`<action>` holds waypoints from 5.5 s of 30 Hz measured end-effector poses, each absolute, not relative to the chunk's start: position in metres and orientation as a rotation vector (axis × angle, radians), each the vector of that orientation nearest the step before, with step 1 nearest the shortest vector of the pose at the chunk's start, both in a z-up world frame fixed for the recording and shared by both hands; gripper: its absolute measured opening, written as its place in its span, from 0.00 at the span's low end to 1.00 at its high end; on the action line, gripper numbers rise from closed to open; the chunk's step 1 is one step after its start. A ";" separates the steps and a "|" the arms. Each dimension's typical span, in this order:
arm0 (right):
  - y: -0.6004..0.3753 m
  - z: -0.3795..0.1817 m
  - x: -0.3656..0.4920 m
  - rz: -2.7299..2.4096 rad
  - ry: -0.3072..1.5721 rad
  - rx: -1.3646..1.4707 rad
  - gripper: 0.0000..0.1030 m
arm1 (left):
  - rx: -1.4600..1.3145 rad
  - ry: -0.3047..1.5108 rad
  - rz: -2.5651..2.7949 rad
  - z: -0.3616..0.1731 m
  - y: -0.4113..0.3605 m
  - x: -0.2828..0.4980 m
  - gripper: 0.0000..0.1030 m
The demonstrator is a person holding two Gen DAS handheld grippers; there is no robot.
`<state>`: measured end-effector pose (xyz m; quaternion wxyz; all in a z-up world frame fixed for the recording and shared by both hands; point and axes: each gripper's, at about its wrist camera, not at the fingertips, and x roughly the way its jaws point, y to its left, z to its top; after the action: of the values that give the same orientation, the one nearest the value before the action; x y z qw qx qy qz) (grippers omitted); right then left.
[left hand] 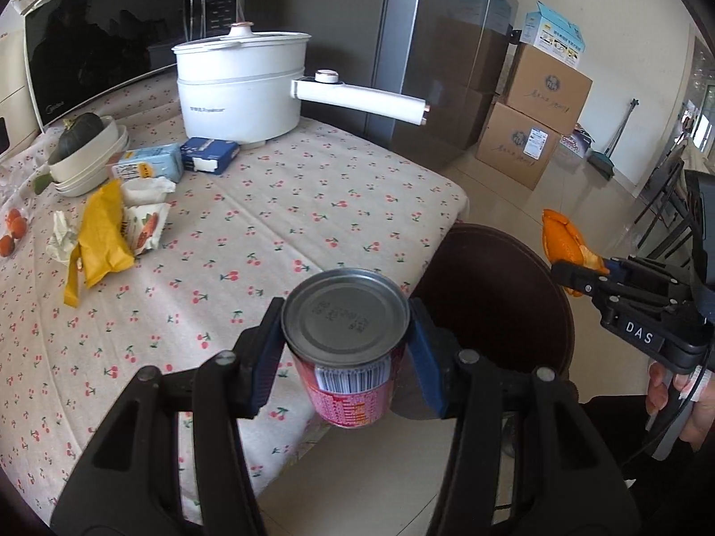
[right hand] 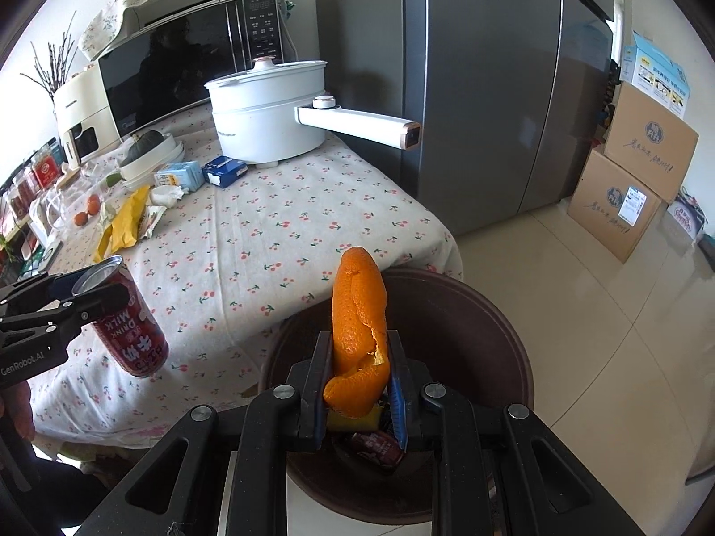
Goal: Collect trash
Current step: 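Carry the red can into the bin with the left tool while the right tool releases the orange peel there, then move both tools back over the table toward the remaining snack packets, then grasp the yellow snack packet with the left tool, then grasp the almond snack packet with the right tool while the left tool holds the yellow packet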
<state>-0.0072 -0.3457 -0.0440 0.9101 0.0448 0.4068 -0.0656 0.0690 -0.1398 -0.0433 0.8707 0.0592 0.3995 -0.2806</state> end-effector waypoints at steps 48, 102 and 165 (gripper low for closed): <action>-0.352 -0.029 -0.001 -0.217 0.775 0.114 0.83 | 0.170 0.773 -0.395 -0.037 -0.145 0.070 0.96; -0.215 -0.020 0.138 -0.045 0.572 0.059 1.00 | 0.073 0.689 0.027 -0.036 0.015 0.196 0.99; -0.081 -0.112 0.266 0.270 0.877 0.092 0.12 | -0.150 0.933 -0.094 -0.068 0.108 0.201 0.40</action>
<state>0.2662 -0.0807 -0.1119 0.8955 0.0443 0.4232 0.1304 0.2008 0.1084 -0.0684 0.8895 -0.0722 0.4490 -0.0454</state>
